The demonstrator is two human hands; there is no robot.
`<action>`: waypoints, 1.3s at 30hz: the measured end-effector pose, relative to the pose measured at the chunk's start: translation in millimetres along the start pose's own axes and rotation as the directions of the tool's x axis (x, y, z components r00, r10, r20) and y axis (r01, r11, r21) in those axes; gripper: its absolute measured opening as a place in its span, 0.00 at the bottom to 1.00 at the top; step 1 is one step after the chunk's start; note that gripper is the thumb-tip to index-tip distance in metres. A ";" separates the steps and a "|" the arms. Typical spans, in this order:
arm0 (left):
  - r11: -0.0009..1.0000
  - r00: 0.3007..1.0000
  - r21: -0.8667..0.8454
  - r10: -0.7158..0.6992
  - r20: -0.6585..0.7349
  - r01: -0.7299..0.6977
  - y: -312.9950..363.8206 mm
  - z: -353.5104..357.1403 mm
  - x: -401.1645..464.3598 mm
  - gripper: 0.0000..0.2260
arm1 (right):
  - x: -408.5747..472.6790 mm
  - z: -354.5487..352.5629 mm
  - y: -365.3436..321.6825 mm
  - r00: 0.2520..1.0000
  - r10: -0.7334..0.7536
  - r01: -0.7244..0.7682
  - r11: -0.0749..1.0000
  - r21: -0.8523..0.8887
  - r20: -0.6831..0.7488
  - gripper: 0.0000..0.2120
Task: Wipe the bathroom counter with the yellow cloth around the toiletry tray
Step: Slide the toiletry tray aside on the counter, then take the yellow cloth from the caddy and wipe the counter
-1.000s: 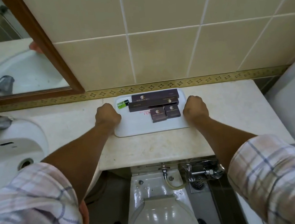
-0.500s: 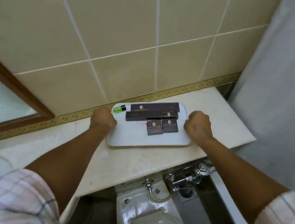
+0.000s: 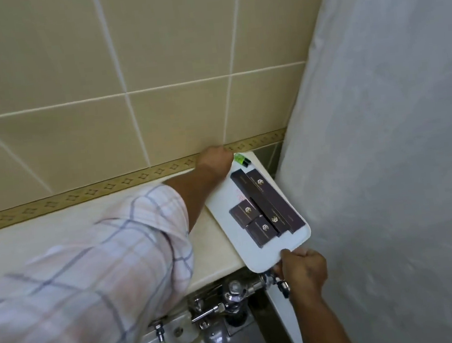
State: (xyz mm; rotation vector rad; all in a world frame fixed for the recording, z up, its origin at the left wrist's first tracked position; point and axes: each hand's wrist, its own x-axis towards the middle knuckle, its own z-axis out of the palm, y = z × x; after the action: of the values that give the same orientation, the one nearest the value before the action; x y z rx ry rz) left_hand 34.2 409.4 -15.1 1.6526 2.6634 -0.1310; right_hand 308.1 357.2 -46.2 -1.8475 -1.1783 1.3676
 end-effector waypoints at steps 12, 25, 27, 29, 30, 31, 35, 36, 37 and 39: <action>0.984 0.993 0.136 0.116 0.015 -0.117 27.2 17.2 29.3 0.11 | 18.4 11.1 11.5 0.997 -0.052 0.052 0.999 0.005 -0.053 0.12; 0.996 0.994 0.067 -0.058 -0.094 0.064 -92.1 1.8 -152.9 0.26 | -56.2 65.1 -41.0 0.799 -0.558 0.570 0.585 -0.577 0.223 0.26; 0.976 0.974 0.030 -0.211 -0.088 0.214 -126.3 1.1 -214.2 0.29 | -98.2 98.8 -49.9 0.715 -0.587 0.683 0.470 -0.559 0.380 0.26; 0.926 0.923 -0.043 -0.378 -0.066 0.376 -150.5 2.9 -274.5 0.30 | -141.9 132.6 -50.7 0.602 -0.594 0.795 0.387 -0.467 0.534 0.24; 0.885 0.885 -0.084 -0.462 -0.053 0.457 -157.9 4.4 -304.9 0.30 | -165.2 149.6 -49.1 0.536 -0.586 0.844 0.351 -0.406 0.608 0.23; 0.835 0.838 -0.113 -0.544 -0.029 0.538 -161.1 6.0 -334.5 0.30 | -190.1 165.8 -46.0 0.455 -0.574 0.890 0.312 -0.331 0.681 0.22; 0.501 0.517 -0.183 -0.855 0.046 0.846 -173.3 16.7 -476.5 0.24 | -332.9 231.5 1.3 0.072 -0.360 0.982 0.191 -0.002 0.930 0.19; 0.425 0.448 -0.205 -0.891 0.077 0.882 -168.3 18.9 -498.0 0.22 | -357.5 238.7 12.0 -0.006 -0.291 0.984 0.171 0.058 0.957 0.19; 0.324 0.353 -0.224 -0.930 0.106 0.919 -166.2 24.7 -530.0 0.20 | -390.7 245.9 31.0 -0.096 -0.209 0.979 0.155 0.130 0.973 0.19; 0.154 0.201 -0.247 -0.963 0.179 0.957 -155.2 32.4 -574.3 0.18 | -433.5 252.8 64.4 -0.219 -0.078 0.968 0.111 0.227 0.973 0.18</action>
State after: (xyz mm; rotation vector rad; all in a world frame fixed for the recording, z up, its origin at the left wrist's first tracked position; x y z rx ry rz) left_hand 149.6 -175.1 -9.3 -0.4156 3.0016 0.3151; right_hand 48.6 -72.7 15.8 0.2758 -3.1771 1.0663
